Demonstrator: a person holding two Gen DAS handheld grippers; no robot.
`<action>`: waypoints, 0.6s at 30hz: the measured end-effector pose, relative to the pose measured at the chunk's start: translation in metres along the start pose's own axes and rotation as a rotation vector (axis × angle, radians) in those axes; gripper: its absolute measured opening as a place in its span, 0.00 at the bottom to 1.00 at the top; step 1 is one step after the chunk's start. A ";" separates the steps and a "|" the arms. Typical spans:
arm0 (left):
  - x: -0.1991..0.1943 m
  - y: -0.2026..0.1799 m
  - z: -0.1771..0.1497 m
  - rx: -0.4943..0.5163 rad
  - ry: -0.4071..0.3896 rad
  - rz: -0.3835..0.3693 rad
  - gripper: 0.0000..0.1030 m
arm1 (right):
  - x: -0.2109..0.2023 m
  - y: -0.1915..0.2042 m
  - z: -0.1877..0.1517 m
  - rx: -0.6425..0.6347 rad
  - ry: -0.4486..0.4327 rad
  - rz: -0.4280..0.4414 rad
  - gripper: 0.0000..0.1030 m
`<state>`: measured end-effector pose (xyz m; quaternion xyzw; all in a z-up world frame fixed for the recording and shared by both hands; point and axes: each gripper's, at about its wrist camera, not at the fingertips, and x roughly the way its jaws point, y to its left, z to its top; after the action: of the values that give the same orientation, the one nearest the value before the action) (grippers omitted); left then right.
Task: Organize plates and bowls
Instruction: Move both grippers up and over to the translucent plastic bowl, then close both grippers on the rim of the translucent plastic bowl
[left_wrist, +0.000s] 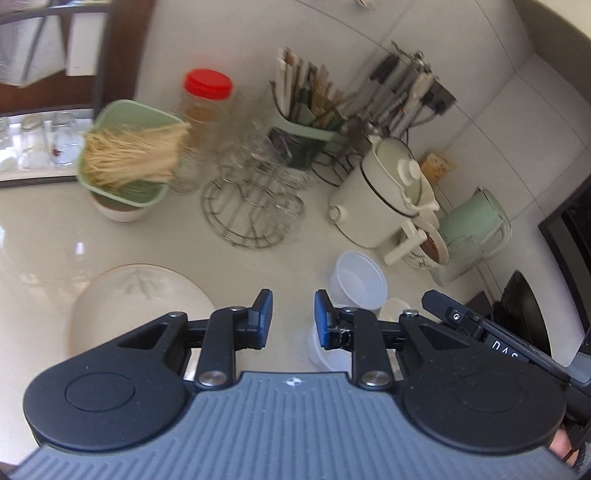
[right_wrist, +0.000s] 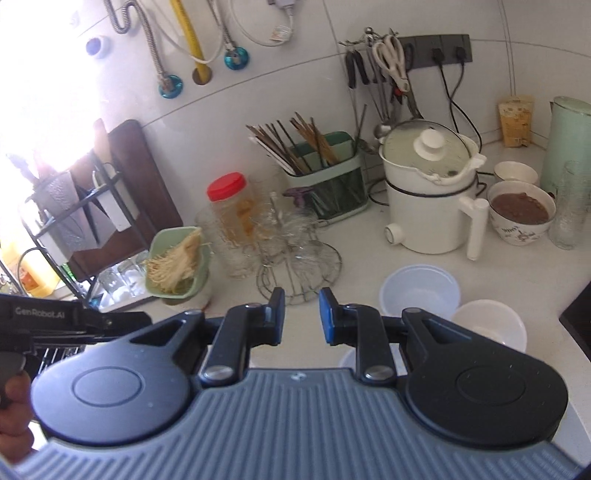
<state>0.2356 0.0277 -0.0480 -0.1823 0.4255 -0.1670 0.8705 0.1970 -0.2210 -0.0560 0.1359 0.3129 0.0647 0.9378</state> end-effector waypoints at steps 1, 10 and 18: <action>0.006 -0.003 0.000 0.005 0.012 0.003 0.26 | 0.001 -0.005 -0.002 0.003 0.004 -0.001 0.24; 0.056 -0.042 -0.002 0.105 0.110 0.003 0.45 | 0.012 -0.052 -0.019 0.067 0.044 -0.081 0.24; 0.122 -0.049 -0.017 0.134 0.252 -0.015 0.46 | 0.024 -0.085 -0.044 0.115 0.107 -0.130 0.24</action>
<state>0.2871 -0.0726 -0.1183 -0.1044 0.5179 -0.2231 0.8192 0.1928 -0.2876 -0.1288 0.1650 0.3739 -0.0071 0.9126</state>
